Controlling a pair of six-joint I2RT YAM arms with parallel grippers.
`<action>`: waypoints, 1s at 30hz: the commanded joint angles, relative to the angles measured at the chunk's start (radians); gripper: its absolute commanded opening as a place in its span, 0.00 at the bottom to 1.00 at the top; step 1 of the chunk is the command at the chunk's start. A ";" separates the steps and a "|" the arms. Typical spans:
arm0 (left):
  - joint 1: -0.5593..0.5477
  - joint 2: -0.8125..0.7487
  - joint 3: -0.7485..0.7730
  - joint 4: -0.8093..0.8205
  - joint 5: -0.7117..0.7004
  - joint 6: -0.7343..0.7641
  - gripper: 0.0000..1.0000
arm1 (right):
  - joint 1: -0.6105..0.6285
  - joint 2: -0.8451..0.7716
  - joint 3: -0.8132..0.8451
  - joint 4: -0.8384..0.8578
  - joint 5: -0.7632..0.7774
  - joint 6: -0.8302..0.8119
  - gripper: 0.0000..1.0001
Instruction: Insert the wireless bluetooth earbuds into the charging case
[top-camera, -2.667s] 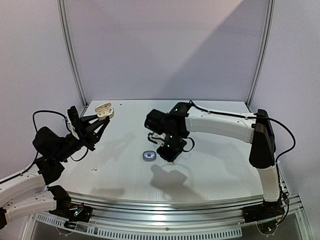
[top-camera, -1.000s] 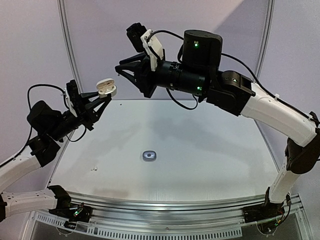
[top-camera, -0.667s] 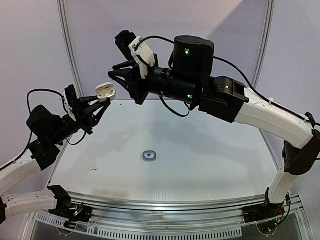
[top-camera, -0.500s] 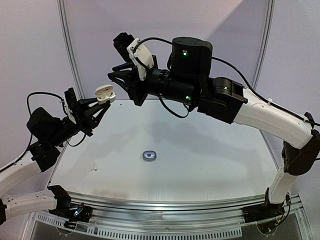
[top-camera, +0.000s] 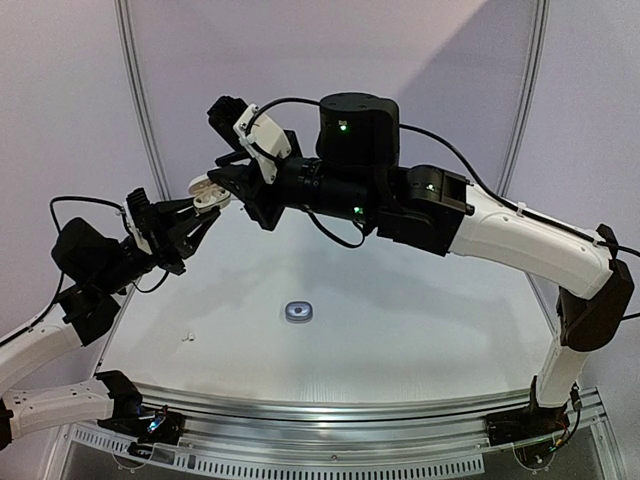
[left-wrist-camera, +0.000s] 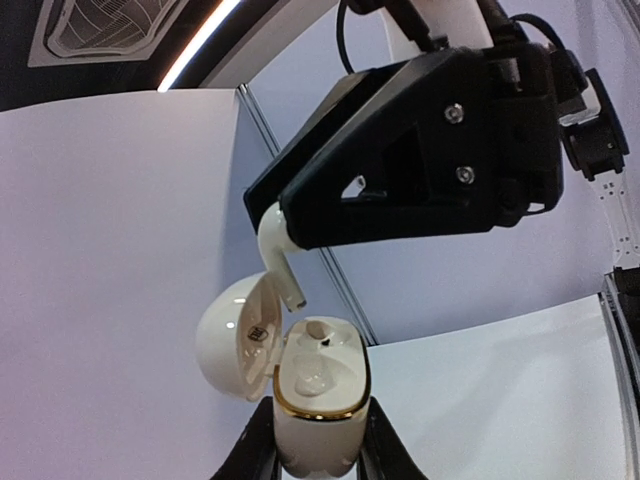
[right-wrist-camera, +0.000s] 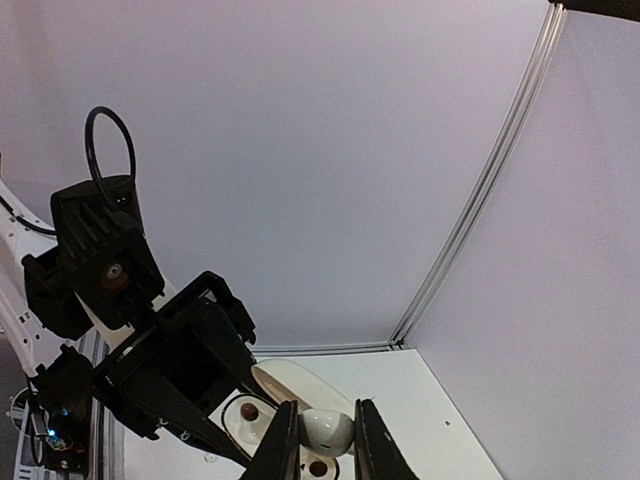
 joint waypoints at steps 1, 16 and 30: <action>-0.012 0.003 -0.002 0.014 0.020 -0.025 0.00 | 0.007 -0.005 -0.019 -0.024 0.007 0.002 0.00; -0.009 0.001 0.013 0.001 -0.029 -0.121 0.00 | 0.006 -0.017 -0.049 0.015 0.083 -0.016 0.00; -0.009 0.004 0.015 0.008 -0.022 -0.119 0.00 | 0.014 -0.012 -0.059 0.005 0.121 -0.039 0.00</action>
